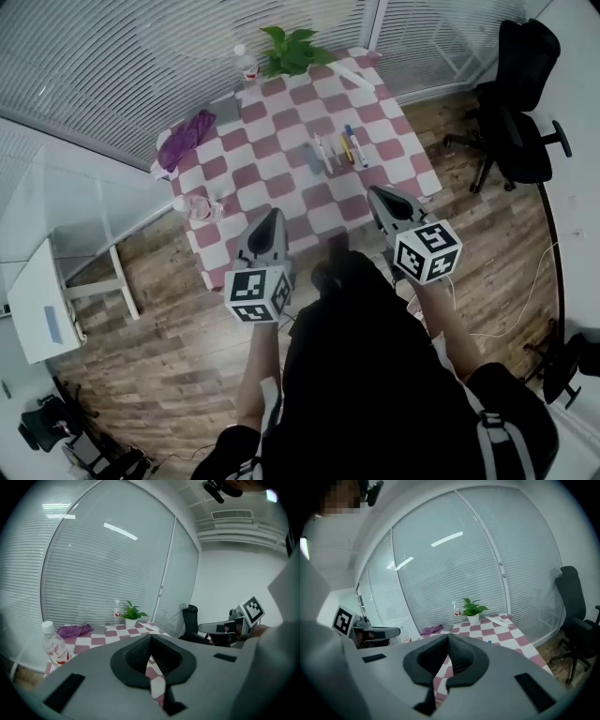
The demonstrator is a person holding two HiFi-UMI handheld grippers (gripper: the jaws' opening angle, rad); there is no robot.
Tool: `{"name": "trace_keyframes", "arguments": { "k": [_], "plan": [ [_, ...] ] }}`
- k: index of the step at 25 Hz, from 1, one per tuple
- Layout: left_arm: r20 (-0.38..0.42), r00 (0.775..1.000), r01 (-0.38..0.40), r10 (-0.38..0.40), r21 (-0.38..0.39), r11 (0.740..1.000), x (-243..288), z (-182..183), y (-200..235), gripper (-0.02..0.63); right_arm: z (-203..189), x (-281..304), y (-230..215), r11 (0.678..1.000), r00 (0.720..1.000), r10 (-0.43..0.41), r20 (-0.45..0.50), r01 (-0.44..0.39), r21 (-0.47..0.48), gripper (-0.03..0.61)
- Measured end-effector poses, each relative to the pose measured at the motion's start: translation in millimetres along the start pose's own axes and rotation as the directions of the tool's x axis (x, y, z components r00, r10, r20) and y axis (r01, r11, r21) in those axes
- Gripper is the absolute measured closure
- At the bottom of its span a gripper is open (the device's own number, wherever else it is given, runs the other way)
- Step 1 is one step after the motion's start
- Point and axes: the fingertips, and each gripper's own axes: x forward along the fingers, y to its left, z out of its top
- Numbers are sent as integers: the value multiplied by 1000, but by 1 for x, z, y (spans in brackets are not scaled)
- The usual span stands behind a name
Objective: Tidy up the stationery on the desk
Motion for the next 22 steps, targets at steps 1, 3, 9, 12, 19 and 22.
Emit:
{"name": "trace_keyframes", "arguments": {
  "k": [1,3,9,12,19,22],
  "plan": [
    [12,1000,8,-8,-12,1000,-7,0,3,581,3,-3,5,1000,1000,16,14,-16,-10,557],
    [34,999,13,-12,-28,1000,-22,3,8,581,9,-11,15,998,998,52,34,-51,-21,557],
    [69,997,24,-26,27,999,-55,26,15,581,27,-25,34,994,991,112,80,-110,-18,558],
    [74,996,41,-44,41,998,-60,35,13,581,35,-31,36,992,988,121,96,-118,-36,558],
    [68,996,59,-61,24,998,-56,37,1,581,42,-40,34,990,987,132,96,-127,-59,558],
    [63,996,55,-57,40,998,-53,37,-3,581,42,-40,33,990,986,135,94,-129,-63,558]
  ]
}}
